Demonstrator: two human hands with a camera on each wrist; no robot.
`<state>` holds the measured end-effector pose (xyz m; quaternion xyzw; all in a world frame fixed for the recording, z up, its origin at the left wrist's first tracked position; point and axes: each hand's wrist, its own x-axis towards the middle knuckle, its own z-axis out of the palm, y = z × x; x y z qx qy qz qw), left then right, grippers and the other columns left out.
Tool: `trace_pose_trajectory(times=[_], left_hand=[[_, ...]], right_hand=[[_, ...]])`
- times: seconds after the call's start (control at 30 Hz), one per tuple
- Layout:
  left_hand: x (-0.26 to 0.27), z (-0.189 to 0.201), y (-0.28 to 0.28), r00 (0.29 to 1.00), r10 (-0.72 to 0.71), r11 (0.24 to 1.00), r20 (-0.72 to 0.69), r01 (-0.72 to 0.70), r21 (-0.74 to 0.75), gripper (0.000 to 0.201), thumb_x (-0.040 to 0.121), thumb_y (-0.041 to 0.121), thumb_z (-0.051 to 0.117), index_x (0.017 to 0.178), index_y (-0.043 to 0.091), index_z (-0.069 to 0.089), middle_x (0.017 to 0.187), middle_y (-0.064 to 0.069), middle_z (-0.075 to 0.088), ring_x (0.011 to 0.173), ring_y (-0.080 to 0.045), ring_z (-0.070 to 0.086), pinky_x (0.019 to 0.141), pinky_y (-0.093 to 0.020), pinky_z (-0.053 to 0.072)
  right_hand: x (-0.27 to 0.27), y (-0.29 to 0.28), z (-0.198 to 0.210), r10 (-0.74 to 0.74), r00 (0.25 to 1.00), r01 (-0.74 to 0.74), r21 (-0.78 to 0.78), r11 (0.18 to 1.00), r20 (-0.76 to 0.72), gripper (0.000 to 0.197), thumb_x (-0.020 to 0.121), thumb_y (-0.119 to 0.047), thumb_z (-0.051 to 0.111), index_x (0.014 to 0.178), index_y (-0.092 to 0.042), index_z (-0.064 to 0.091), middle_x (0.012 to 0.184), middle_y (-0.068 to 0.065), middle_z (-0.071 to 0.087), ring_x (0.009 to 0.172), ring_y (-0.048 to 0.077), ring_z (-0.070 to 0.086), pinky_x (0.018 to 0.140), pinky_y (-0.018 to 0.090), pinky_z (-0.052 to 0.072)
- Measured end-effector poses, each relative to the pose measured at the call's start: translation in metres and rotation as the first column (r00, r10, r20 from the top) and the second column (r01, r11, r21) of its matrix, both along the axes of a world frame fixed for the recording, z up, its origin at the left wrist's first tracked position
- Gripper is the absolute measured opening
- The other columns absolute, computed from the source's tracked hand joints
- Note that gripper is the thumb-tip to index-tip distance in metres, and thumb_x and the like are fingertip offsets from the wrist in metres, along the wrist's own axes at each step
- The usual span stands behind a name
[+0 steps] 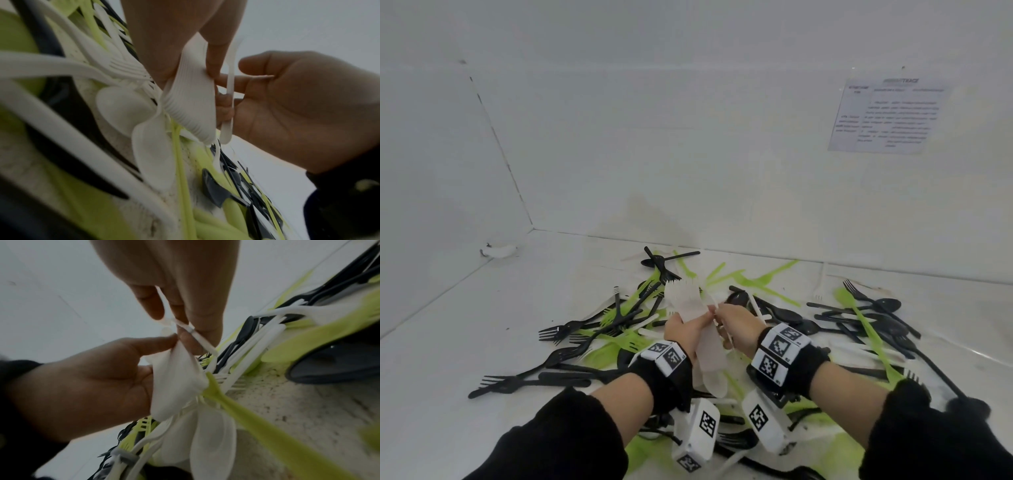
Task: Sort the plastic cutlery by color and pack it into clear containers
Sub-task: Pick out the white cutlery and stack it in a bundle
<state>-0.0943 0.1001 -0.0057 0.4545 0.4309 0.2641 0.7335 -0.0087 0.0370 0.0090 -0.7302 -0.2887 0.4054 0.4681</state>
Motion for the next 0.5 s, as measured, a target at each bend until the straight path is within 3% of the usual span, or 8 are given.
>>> trace_pose_trajectory(times=[0.1,0.17,0.27,0.4,0.5], left_hand=[[0.0,0.002,-0.002,1.0,-0.005,1.0,-0.005,0.005,0.002,0.006,0.079,-0.001,0.068,0.081,0.002,0.063,0.07,-0.014,0.066,0.069,-0.031,0.062,0.077,-0.049,0.054],[-0.001,0.004,-0.002,1.0,-0.019,1.0,0.007,0.019,0.006,0.007,0.08,-0.001,0.067,0.085,0.003,0.062,0.071,-0.012,0.066,0.069,-0.029,0.062,0.077,-0.047,0.054],[-0.005,0.003,0.001,1.0,-0.017,1.0,0.016,0.017,0.01,0.016,0.081,-0.001,0.066,0.097,0.0,0.063,0.086,-0.017,0.066,0.075,-0.029,0.062,0.077,-0.043,0.054],[-0.01,-0.001,0.008,1.0,0.021,1.0,-0.001,-0.021,0.011,0.028,0.08,0.003,0.069,0.106,-0.006,0.062,0.095,-0.021,0.067,0.076,-0.03,0.063,0.075,-0.043,0.055],[-0.015,-0.004,0.012,0.999,0.026,0.999,0.036,-0.025,-0.029,0.024,0.085,0.002,0.064,0.108,-0.003,0.06,0.102,-0.024,0.065,0.083,-0.034,0.064,0.079,-0.045,0.054]], right_hand=[[0.0,0.0,-0.009,-0.12,0.979,0.124,-0.018,0.992,0.164,0.031,0.098,-0.015,0.035,0.112,0.0,0.058,0.076,0.003,0.052,0.054,0.012,0.043,0.047,0.024,0.037],[0.001,-0.003,-0.011,-0.135,0.975,0.137,0.003,0.991,0.175,0.032,0.097,-0.016,0.042,0.126,-0.007,0.054,0.093,0.006,0.059,0.063,0.011,0.05,0.051,0.021,0.044],[-0.002,-0.005,-0.013,-0.116,0.963,0.105,0.061,0.993,0.243,0.033,0.094,-0.016,0.05,0.125,-0.007,0.055,0.099,0.008,0.065,0.081,0.015,0.058,0.073,0.024,0.048],[-0.012,0.003,-0.019,-0.299,0.936,0.278,0.131,0.952,0.185,0.025,0.096,-0.014,0.042,0.118,-0.01,0.054,0.077,-0.005,0.058,0.065,0.011,0.053,0.059,0.019,0.044],[-0.023,0.009,-0.017,-0.203,0.931,0.184,0.092,0.979,0.303,0.024,0.094,-0.019,0.05,0.114,-0.008,0.056,0.089,0.001,0.061,0.081,0.015,0.056,0.079,0.029,0.049]])
